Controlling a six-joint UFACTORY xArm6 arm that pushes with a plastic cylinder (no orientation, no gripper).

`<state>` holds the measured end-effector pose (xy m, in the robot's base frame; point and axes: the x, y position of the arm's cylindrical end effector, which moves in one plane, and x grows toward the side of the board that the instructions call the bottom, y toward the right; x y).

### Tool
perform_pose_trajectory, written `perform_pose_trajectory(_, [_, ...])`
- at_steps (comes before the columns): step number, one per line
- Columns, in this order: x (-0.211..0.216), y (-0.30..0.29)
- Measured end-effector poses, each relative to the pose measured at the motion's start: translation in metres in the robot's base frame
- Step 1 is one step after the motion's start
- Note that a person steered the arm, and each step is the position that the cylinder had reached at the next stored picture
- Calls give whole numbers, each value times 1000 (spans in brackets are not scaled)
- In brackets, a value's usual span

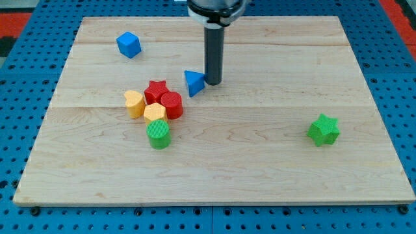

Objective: Move the triangle above the red star

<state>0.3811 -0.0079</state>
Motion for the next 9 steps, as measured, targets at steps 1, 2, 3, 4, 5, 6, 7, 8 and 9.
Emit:
perform_pose_trajectory(1, [-4,-33])
perform_pose_trajectory(2, [-8,-33])
perform_pose_trajectory(3, [-25,-10])
perform_pose_trajectory(4, [-43,-35])
perform_pose_trajectory(5, [-43,-36])
perform_pose_trajectory(6, [-17,10])
perform_pose_trajectory(7, [30,-30])
perform_pose_trajectory(8, [15,-46])
perform_pose_trajectory(9, [-19,-58])
